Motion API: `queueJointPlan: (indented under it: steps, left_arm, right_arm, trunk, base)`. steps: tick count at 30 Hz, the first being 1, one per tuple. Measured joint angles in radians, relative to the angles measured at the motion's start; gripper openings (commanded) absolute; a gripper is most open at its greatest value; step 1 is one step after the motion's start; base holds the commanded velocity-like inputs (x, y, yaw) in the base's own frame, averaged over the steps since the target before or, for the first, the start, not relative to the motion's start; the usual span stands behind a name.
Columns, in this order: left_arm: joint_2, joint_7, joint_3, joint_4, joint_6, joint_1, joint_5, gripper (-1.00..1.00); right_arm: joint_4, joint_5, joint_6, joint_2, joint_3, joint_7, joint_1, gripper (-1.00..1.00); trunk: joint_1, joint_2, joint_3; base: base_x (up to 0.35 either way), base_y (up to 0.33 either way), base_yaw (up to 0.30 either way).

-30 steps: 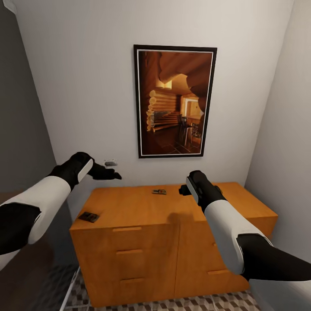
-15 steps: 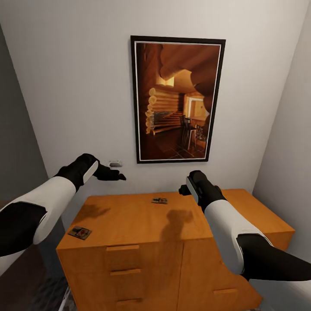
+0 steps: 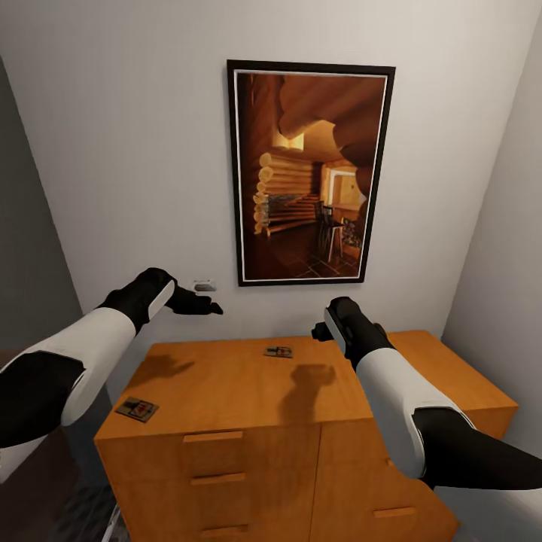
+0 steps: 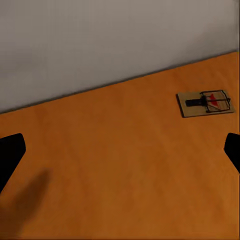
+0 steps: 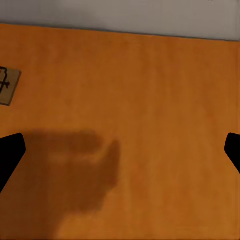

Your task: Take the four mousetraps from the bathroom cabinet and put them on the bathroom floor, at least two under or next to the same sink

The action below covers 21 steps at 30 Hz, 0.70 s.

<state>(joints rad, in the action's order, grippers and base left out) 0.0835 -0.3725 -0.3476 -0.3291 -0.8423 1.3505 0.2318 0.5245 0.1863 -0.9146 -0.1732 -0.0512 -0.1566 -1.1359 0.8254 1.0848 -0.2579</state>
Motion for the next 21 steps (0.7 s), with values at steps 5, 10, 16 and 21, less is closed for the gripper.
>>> queueJointPlan:
  steps: [5,10,16,21]
  left_arm:
    - [-0.01,0.0,0.0,0.005,0.001,0.0,0.001,1.0]
    - [-0.018,0.001,0.0,0.059,0.021,0.0,-0.001,1.0]
    - [-0.02,0.0,0.0,0.111,0.069,0.0,0.001,1.0]
    - [-0.02,0.0,0.0,0.121,0.075,0.0,0.001,1.0]
  right_arm:
    - [0.001,0.003,0.002,0.0,0.003,0.001,0.0,1.0]
    - [-0.006,-0.002,0.001,0.0,0.009,0.04,0.0,1.0]
    - [-0.008,-0.002,-0.001,0.006,0.099,0.269,0.0,1.0]
    - [-0.002,0.003,-0.024,0.008,0.197,0.393,0.0,1.0]
  trunk:
    - [0.0,0.0,0.0]
    - [0.0,0.0,0.0]
    - [0.0,0.0,0.0]
    - [0.0,0.0,0.0]
  base:
    - [0.002,0.0,0.0]
    - [0.0,0.0,0.0]
    - [0.0,0.0,0.0]
    - [0.0,0.0,0.0]
